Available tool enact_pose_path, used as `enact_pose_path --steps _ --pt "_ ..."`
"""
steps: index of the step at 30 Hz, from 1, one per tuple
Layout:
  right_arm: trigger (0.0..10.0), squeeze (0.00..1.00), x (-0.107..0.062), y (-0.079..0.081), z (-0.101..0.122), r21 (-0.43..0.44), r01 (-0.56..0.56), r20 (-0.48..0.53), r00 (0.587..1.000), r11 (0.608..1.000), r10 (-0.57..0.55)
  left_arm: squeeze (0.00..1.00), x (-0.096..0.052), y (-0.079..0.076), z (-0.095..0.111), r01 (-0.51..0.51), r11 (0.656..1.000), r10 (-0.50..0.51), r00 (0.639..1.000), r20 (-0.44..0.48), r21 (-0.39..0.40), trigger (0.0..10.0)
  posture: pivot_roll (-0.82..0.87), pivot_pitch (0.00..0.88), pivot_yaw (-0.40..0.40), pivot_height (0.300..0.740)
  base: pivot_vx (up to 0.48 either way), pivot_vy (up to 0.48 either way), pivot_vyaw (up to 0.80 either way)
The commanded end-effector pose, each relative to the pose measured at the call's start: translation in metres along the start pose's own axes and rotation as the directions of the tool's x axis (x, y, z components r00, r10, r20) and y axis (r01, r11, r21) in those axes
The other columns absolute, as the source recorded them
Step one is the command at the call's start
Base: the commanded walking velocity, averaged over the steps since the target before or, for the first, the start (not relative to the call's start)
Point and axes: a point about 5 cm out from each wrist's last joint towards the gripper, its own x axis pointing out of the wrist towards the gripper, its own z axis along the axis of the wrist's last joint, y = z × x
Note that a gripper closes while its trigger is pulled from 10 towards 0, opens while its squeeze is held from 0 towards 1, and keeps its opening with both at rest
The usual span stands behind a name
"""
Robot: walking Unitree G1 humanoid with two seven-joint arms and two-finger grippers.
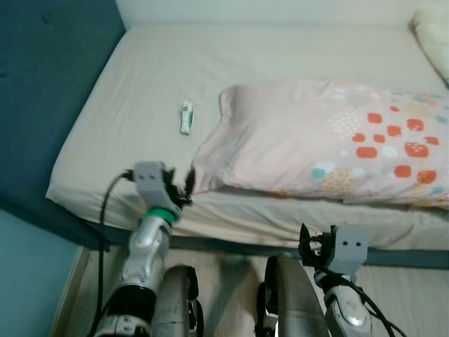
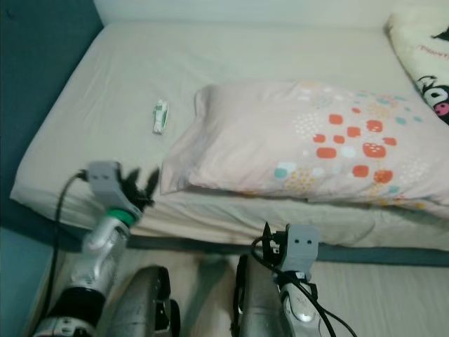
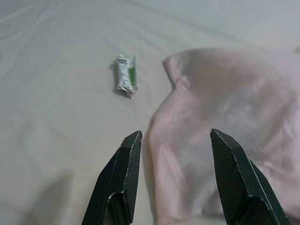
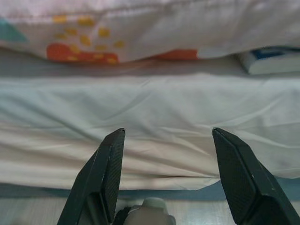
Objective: Clean up the room
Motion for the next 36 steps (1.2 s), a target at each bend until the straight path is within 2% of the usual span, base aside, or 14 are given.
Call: enact_pose_path --steps 1,2,3,4,5,8,12,14,17,18,23,29,33,36 --pt "10.0 0.00 -0.006 -0.002 -0.004 0.011 0.006 -0.013 1.000 1.000 -0.005 0.00 -0.003 0.000 -0.008 0.005 0.998 -0.007 0.999 -0.033 -0.059 10.0 -0.04 0.181 0.093 0.612 0.000 0.000 0.00" --pt "10.0 0.00 -0.006 -0.002 -0.004 0.011 0.006 -0.013 1.000 1.000 -0.005 0.00 -0.003 0.000 -0.008 0.005 0.998 -0.007 0.999 -0.033 -0.059 10.0 -0.04 0.181 0.093 0.612 0.000 0.000 0.00" --pt "10.0 0.00 -0.007 -0.003 -0.005 0.013 0.013 -0.017 1.000 1.000 -0.013 0.00 0.003 -0.002 -0.007 0.014 0.992 -0.020 0.999 -0.047 -0.127 10.0 -0.04 0.184 0.097 0.612 0.000 0.000 0.00" --pt "10.0 0.00 -0.007 -0.003 -0.005 0.013 0.013 -0.017 1.000 1.000 -0.013 0.00 0.003 -0.002 -0.007 0.014 0.992 -0.020 0.999 -0.047 -0.127 10.0 -0.04 0.184 0.097 0.612 0.000 0.000 0.00" --pt "10.0 0.00 -0.006 -0.002 -0.001 0.025 0.030 0.006 1.000 0.999 -0.030 1.00 0.016 -0.010 -0.013 0.039 0.972 -0.067 0.991 -0.112 -0.230 10.0 -0.05 0.186 0.105 0.612 0.000 0.000 0.00" --pt "10.0 0.00 -0.004 -0.002 0.005 0.038 0.044 0.032 0.998 0.998 -0.045 1.00 0.024 -0.019 -0.018 0.083 0.962 -0.125 0.981 -0.151 -0.259 10.0 -0.05 0.188 0.110 0.612 0.000 0.000 0.00" --pt "10.0 0.00 -0.001 -0.004 0.013 0.060 0.059 0.064 0.996 0.996 -0.063 1.00 0.031 -0.031 -0.015 0.139 0.946 -0.187 0.972 -0.142 -0.293 10.0 -0.06 0.188 0.113 0.612 0.000 0.000 0.00" --pt "10.0 0.00 0.001 -0.004 0.021 0.109 0.066 0.094 0.993 0.992 -0.077 1.00 0.037 -0.040 -0.011 0.183 0.925 -0.238 0.963 -0.131 -0.333 10.0 -0.06 0.190 0.118 0.612 0.000 0.000 0.00" --pt "10.0 0.00 0.002 -0.004 0.023 0.131 0.069 0.102 0.991 0.989 -0.083 1.00 0.039 -0.042 -0.010 0.197 0.916 -0.254 0.959 -0.127 -0.349 10.0 -0.06 0.190 0.118 0.612 0.000 0.000 0.00" --pt "10.0 0.00 0.003 -0.004 0.026 0.164 0.072 0.116 0.989 0.984 -0.092 1.00 0.042 -0.046 -0.009 0.210 0.904 -0.275 0.953 -0.130 -0.373 10.0 -0.07 0.191 0.123 0.612 0.000 0.000 0.00" --pt "10.0 0.00 0.004 -0.004 0.032 0.227 0.078 0.142 0.983 0.971 -0.112 1.00 0.044 -0.052 -0.016 0.215 0.869 -0.314 0.936 -0.161 -0.445 10.0 -0.07 0.193 0.126 0.612 0.000 0.000 0.00" --pt "10.0 0.00 0.002 -0.007 0.034 0.252 0.089 0.145 0.981 0.964 -0.129 1.00 0.038 -0.066 -0.041 0.198 0.881 -0.332 0.905 -0.265 -0.430 10.0 -0.08 0.199 0.128 0.612 0.000 0.000 0.00" --pt "10.0 0.00 0.001 -0.009 0.036 0.267 0.094 0.153 0.979 0.959 -0.138 1.00 0.038 -0.073 -0.048 0.152 0.882 -0.303 0.908 -0.289 -0.446 10.0 -0.09 0.202 0.130 0.612 0.000 0.000 0.00" --pt "10.0 0.00 0.001 -0.009 0.037 0.270 0.093 0.157 0.978 0.958 -0.139 1.00 0.042 -0.080 -0.045 0.122 0.850 -0.294 0.916 -0.271 -0.512 10.0 -0.10 0.204 0.136 0.612 0.000 0.000 0.00"
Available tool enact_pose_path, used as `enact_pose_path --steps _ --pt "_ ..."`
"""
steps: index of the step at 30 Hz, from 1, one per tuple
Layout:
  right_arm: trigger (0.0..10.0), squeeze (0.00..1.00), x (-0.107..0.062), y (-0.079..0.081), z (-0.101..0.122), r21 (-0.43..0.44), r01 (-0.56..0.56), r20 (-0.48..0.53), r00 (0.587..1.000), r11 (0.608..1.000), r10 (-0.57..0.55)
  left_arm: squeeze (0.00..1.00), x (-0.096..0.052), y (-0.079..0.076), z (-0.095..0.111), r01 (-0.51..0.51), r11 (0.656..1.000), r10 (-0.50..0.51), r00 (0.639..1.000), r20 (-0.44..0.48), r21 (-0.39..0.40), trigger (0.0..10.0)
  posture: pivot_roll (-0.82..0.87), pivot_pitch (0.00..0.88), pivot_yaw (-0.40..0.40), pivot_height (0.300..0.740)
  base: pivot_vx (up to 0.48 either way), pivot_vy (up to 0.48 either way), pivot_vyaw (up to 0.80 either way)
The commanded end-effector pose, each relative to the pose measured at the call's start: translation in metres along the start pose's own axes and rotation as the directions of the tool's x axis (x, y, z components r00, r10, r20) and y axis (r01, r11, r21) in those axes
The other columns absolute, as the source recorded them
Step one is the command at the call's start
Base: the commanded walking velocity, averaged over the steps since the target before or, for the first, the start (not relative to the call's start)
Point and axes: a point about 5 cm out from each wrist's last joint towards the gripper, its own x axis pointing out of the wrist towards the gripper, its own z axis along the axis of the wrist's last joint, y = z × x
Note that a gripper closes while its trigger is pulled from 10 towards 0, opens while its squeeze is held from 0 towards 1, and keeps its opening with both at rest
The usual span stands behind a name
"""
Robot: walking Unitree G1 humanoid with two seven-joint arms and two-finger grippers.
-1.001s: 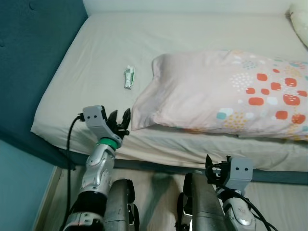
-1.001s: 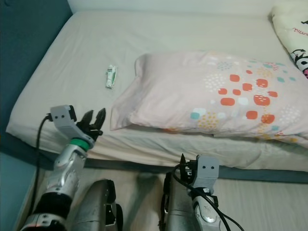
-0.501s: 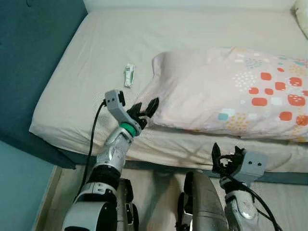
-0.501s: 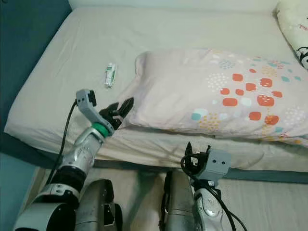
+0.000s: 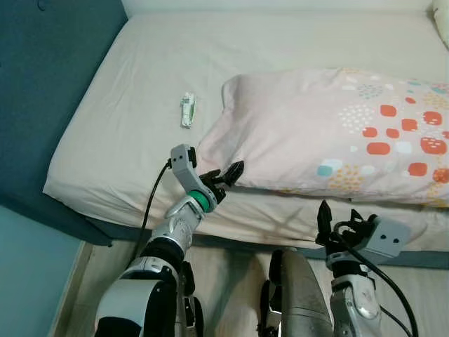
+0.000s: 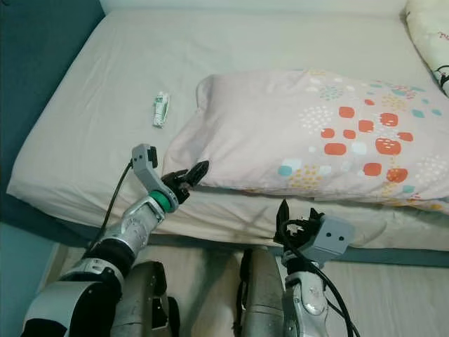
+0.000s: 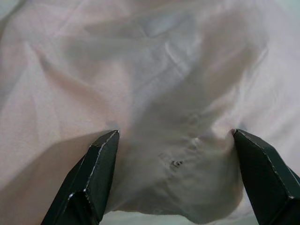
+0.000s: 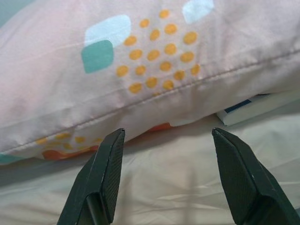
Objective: Clean up the room
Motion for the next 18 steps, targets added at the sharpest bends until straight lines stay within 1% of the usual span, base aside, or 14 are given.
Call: enact_pose_path --steps 1,2,3,5,9,10,11,12,13,14,15,16,17,18 --pt "10.0 0.00 -0.005 -0.004 -0.003 0.013 0.018 -0.023 1.000 1.000 -0.018 1.00 0.009 -0.018 -0.012 0.029 0.995 -0.030 1.000 -0.009 -0.099 10.0 -0.10 0.203 0.138 0.612 0.000 0.000 0.00" --pt "10.0 0.00 -0.005 -0.006 -0.002 0.018 0.021 -0.021 1.000 1.000 -0.020 1.00 0.014 -0.027 -0.008 0.070 0.970 -0.065 0.997 0.028 -0.233 10.0 -0.10 0.204 0.140 0.612 0.000 0.000 0.00" --pt "10.0 0.00 -0.005 -0.006 -0.002 0.018 0.021 -0.021 1.000 1.000 -0.020 1.00 0.014 -0.027 -0.008 0.070 0.970 -0.065 0.997 0.028 -0.233 10.0 -0.10 0.204 0.140 0.612 0.000 0.000 0.00" --pt "10.0 0.00 -0.006 -0.006 -0.002 0.020 0.023 -0.023 0.999 1.000 -0.022 1.00 0.016 -0.033 -0.007 0.107 0.950 -0.099 0.994 0.042 -0.293 10.0 -0.10 0.205 0.139 0.612 0.000 0.000 0.00" --pt "10.0 0.00 -0.007 -0.006 -0.002 0.022 0.023 -0.029 0.999 0.999 -0.022 1.00 0.019 -0.040 -0.008 0.160 0.933 -0.156 0.987 0.040 -0.322 10.0 -0.10 0.206 0.139 0.612 0.000 0.000 0.00" --pt "10.0 0.00 -0.007 -0.007 -0.004 0.020 0.024 -0.036 0.999 1.000 -0.023 0.70 0.019 -0.046 -0.012 0.195 0.935 -0.200 0.980 0.016 -0.295 10.0 -0.10 0.207 0.138 0.612 0.000 0.000 0.00" --pt "10.0 0.00 -0.007 -0.007 -0.004 0.020 0.024 -0.036 0.999 1.000 -0.023 0.70 0.019 -0.046 -0.012 0.195 0.935 -0.200 0.980 0.016 -0.295 10.0 -0.10 0.207 0.138 0.612 0.000 0.000 0.00" --pt "10.0 0.00 -0.006 -0.007 -0.005 0.016 0.026 -0.045 0.999 1.000 -0.026 0.00 0.020 -0.052 -0.017 0.233 0.938 -0.246 0.969 -0.018 -0.256 10.0 -0.10 0.207 0.138 0.612 0.000 0.000 0.00" --pt "10.0 0.00 -0.006 -0.007 -0.005 0.016 0.026 -0.045 0.999 1.000 -0.026 0.00 0.020 -0.052 -0.017 0.233 0.938 -0.246 0.969 -0.018 -0.256 10.0 -0.10 0.207 0.138 0.612 0.000 0.000 0.00" --pt "10.0 0.00 -0.005 -0.008 -0.005 0.015 0.034 -0.048 0.998 0.999 -0.033 0.00 0.019 -0.058 -0.027 0.269 0.943 -0.287 0.955 -0.069 -0.195 10.0 -0.10 0.207 0.138 0.612 0.000 0.000 0.00" --pt "10.0 0.00 -0.005 -0.008 -0.005 0.015 0.034 -0.048 0.998 0.999 -0.033 0.00 0.019 -0.058 -0.027 0.269 0.943 -0.287 0.955 -0.069 -0.195 10.0 -0.10 0.207 0.138 0.612 0.000 0.000 0.00" --pt "10.0 0.00 -0.003 -0.009 -0.005 0.017 0.044 -0.048 0.998 0.999 -0.043 0.00 0.019 -0.062 -0.035 0.288 0.945 -0.306 0.945 -0.111 -0.157 10.0 -0.10 0.208 0.139 0.612 0.000 0.000 0.00" --pt "10.0 0.00 0.000 -0.010 -0.003 0.025 0.054 -0.042 0.998 0.998 -0.053 0.00 0.018 -0.064 -0.040 0.296 0.945 -0.314 0.940 -0.134 -0.137 10.0 -0.10 0.208 0.139 0.612 0.000 0.000 0.00" --pt "10.0 0.00 0.000 -0.010 -0.003 0.025 0.054 -0.042 0.998 0.998 -0.053 0.00 0.018 -0.064 -0.040 0.296 0.945 -0.314 0.940 -0.134 -0.137 10.0 -0.10 0.208 0.139 0.612 0.000 0.000 0.00"
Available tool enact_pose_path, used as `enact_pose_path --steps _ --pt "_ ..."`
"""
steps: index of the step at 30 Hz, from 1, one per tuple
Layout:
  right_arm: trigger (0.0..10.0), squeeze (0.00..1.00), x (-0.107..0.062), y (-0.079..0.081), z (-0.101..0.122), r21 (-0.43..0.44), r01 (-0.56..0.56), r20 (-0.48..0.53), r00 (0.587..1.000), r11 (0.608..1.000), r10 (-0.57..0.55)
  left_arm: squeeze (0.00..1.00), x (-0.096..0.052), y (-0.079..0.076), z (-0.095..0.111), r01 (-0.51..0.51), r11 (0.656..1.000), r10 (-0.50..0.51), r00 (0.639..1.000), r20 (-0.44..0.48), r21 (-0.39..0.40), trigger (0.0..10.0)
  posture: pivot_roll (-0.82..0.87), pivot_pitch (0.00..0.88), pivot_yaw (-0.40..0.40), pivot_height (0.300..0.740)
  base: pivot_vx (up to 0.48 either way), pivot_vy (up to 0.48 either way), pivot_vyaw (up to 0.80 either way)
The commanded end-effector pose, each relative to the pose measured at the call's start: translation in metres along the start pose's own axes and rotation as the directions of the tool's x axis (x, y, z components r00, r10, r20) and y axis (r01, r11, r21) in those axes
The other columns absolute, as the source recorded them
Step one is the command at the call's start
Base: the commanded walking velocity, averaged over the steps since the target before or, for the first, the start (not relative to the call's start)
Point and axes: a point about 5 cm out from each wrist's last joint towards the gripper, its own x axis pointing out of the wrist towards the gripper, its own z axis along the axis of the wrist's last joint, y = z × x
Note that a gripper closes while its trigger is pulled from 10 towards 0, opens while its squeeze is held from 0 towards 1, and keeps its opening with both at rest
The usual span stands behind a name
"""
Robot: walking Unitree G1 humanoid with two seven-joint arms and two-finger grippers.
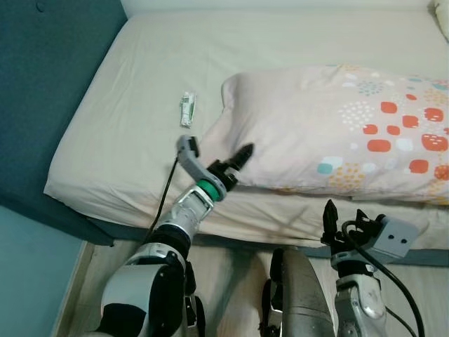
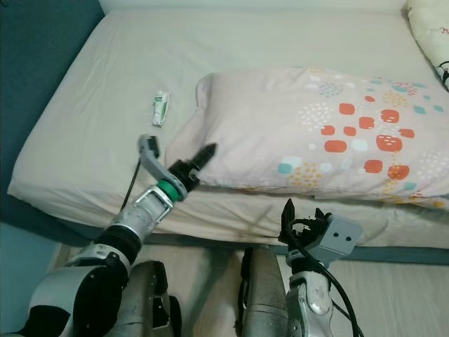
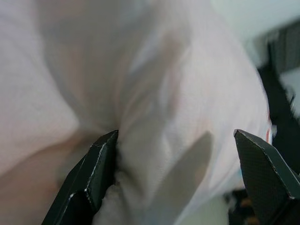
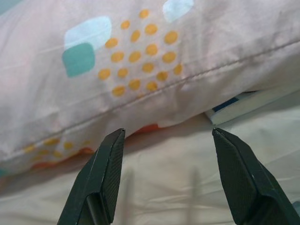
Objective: Clean up the room
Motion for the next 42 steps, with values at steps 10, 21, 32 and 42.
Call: enact_pose_path --steps 10,21,32,42 --pt "10.0 0.00 0.007 -0.005 0.000 0.024 0.031 -0.017 0.999 0.999 -0.031 0.00 0.026 -0.045 -0.055 0.076 0.995 -0.080 0.995 -0.061 -0.068 10.0 -0.10 0.211 0.138 0.612 0.000 0.000 0.00" --pt "10.0 0.00 0.012 -0.008 0.003 0.033 0.048 -0.006 0.999 0.998 -0.048 0.00 0.027 -0.052 -0.061 0.123 0.989 -0.129 0.989 -0.072 -0.076 0.0 -0.09 0.214 0.137 0.612 0.000 0.000 0.00" --pt "10.0 0.00 0.009 -0.012 0.001 0.027 0.062 -0.016 0.998 0.998 -0.062 0.00 0.028 -0.065 -0.074 0.203 0.975 -0.213 0.971 -0.108 -0.095 0.0 -0.09 0.215 0.136 0.612 0.000 0.000 0.00" --pt "10.0 0.00 0.010 -0.016 0.002 0.022 0.079 -0.012 0.997 0.997 -0.079 0.00 0.025 -0.080 -0.087 0.346 0.932 -0.360 0.915 -0.181 -0.106 0.0 -0.09 0.214 0.138 0.612 0.000 0.000 0.00"
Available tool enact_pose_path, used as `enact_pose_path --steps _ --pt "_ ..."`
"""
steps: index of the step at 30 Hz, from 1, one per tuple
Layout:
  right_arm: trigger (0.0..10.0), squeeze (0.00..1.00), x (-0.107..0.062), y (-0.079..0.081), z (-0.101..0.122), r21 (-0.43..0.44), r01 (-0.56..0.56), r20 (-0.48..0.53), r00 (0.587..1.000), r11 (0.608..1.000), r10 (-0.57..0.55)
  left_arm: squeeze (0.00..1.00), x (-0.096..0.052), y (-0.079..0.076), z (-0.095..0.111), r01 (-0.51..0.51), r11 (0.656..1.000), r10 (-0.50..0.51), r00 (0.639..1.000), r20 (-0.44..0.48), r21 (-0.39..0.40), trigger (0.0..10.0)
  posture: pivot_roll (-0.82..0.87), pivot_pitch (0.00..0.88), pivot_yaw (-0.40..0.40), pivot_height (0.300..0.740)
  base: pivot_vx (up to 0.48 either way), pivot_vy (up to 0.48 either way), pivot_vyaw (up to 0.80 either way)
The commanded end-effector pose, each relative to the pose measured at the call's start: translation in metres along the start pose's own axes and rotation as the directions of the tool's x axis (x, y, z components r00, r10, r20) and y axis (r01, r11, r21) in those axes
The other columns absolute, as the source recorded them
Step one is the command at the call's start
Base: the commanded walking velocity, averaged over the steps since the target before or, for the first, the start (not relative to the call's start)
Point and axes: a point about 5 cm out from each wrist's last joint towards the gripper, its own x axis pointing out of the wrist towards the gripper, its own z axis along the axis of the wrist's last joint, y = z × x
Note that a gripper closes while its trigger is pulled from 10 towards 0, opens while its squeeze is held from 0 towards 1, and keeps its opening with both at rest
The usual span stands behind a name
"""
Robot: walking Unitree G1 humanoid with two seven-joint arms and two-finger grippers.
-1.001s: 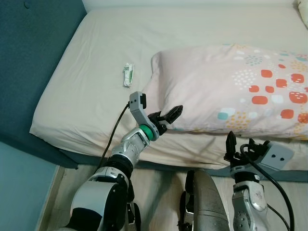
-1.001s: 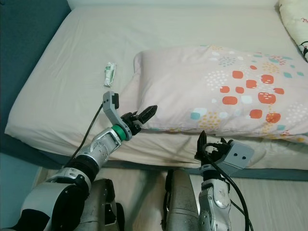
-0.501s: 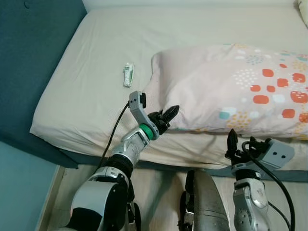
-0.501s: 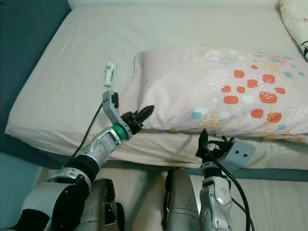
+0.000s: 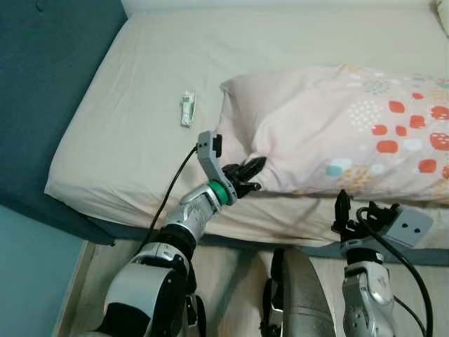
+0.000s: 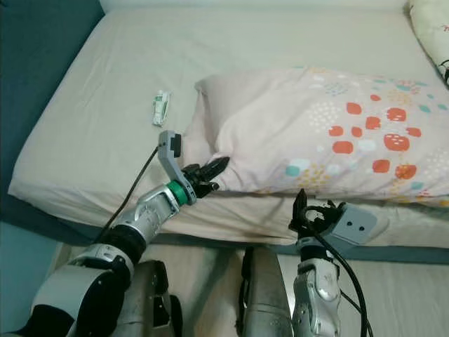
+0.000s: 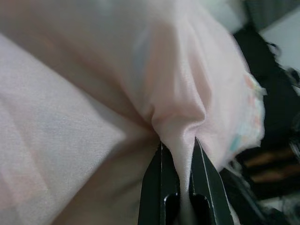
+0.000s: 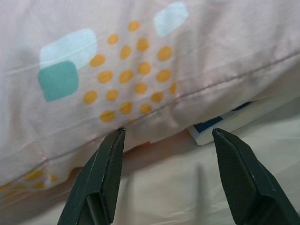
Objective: Clean up the room
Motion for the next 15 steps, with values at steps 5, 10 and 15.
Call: enact_pose_path --steps 5,10,15 --pt "10.0 0.00 -0.005 -0.007 -0.007 0.002 0.033 -0.036 0.999 0.999 -0.033 0.00 0.033 -0.066 -0.064 0.249 0.945 -0.264 0.964 -0.044 -0.214 0.0 -0.09 0.212 0.138 0.612 0.000 0.000 0.00" --pt "10.0 0.00 -0.004 -0.008 -0.006 0.004 0.033 -0.034 0.999 0.999 -0.033 0.00 0.014 -0.053 -0.047 0.331 0.915 -0.343 0.939 -0.012 -0.231 0.0 -0.08 0.208 0.132 0.612 0.000 0.000 0.00" --pt "10.0 0.00 -0.009 -0.005 -0.010 0.007 0.019 -0.050 0.999 1.000 -0.019 0.00 -0.030 -0.043 -0.026 0.437 0.867 -0.453 0.891 -0.016 -0.241 0.0 -0.08 0.200 0.129 0.612 0.000 0.000 0.00"
